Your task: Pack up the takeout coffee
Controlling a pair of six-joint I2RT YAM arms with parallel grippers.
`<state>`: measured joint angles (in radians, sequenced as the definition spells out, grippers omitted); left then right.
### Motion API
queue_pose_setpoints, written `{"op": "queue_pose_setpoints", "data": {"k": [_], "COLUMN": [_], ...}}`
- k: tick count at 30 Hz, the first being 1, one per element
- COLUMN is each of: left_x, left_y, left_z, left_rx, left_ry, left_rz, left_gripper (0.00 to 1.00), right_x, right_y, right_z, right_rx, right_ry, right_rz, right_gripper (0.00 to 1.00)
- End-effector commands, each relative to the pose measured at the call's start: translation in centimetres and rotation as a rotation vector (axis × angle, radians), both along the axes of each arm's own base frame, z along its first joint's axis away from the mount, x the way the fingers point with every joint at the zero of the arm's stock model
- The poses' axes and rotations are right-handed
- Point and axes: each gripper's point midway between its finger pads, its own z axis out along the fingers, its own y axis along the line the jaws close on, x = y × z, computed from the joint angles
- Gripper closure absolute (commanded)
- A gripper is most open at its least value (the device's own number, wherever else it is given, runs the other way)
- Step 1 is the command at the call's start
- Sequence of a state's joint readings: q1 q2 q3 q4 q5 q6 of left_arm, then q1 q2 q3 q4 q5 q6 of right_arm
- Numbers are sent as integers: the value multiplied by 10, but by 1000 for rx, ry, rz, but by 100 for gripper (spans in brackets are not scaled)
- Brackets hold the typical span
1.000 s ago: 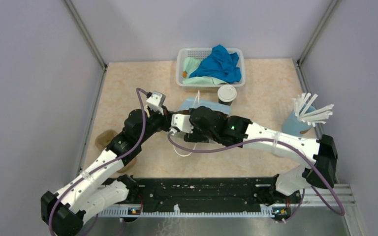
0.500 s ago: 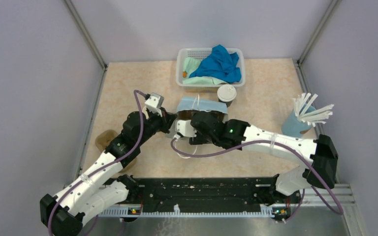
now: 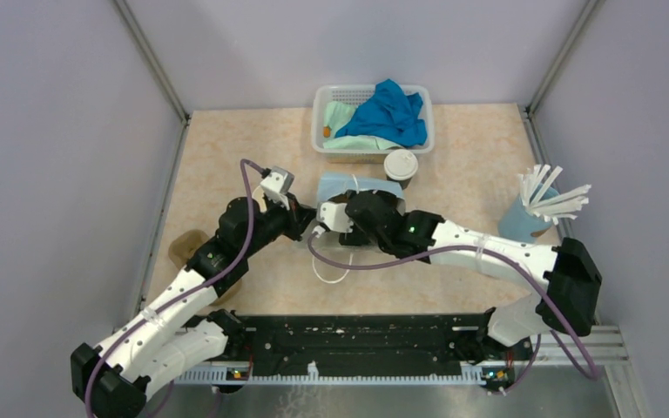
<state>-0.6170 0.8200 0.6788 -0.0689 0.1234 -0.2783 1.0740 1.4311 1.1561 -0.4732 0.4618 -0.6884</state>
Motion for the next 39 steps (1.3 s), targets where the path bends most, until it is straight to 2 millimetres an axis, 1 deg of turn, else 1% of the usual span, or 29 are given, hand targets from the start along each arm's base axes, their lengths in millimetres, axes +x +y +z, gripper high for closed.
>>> {"op": "queue_pose_setpoints", "data": {"k": [1, 6, 8, 10, 12, 17, 24, 28, 29, 34, 37, 39], "left_x": [-7, -8, -9, -9, -10, -9, -10, -10, -10, -9, -9, -9], "left_y": [-6, -5, -5, -5, -5, -7, -6, -7, -7, -5, -6, -6], "left_z": [20, 17, 18, 18, 20, 22, 24, 24, 24, 25, 25, 25], "left_rx": [-45, -39, -37, -33, -32, -25, -19, -19, -18, -12, -13, -13], "left_ry": [-31, -26, -26, -25, -31, -41, -52, -53, -54, -60, -57, -52], "left_rz": [-47, -46, -47, -48, -51, -57, -54, -56, -56, -47, -52, -48], "left_gripper": [100, 100, 100, 100, 100, 100, 100, 100, 100, 100, 100, 100], "right_x": [16, 20, 19, 19, 21, 26, 33, 31, 29, 27, 32, 37], "right_y": [-7, -10, -13, -15, -16, -6, 1, 5, 4, -2, -4, -5], "right_z": [18, 14, 20, 20, 13, 6, -7, -15, -19, -26, -29, -35], "right_rx": [92, 85, 112, 126, 119, 154, 193, 189, 182, 182, 200, 195], "right_ry": [-74, -68, -69, -66, -51, -36, -4, 38, 50, 72, 72, 68], "right_rz": [-59, -66, -69, -73, -82, -93, -101, -90, -90, -109, -127, -142], "right_gripper": [39, 39, 39, 39, 39, 39, 39, 41, 41, 41, 40, 39]}}
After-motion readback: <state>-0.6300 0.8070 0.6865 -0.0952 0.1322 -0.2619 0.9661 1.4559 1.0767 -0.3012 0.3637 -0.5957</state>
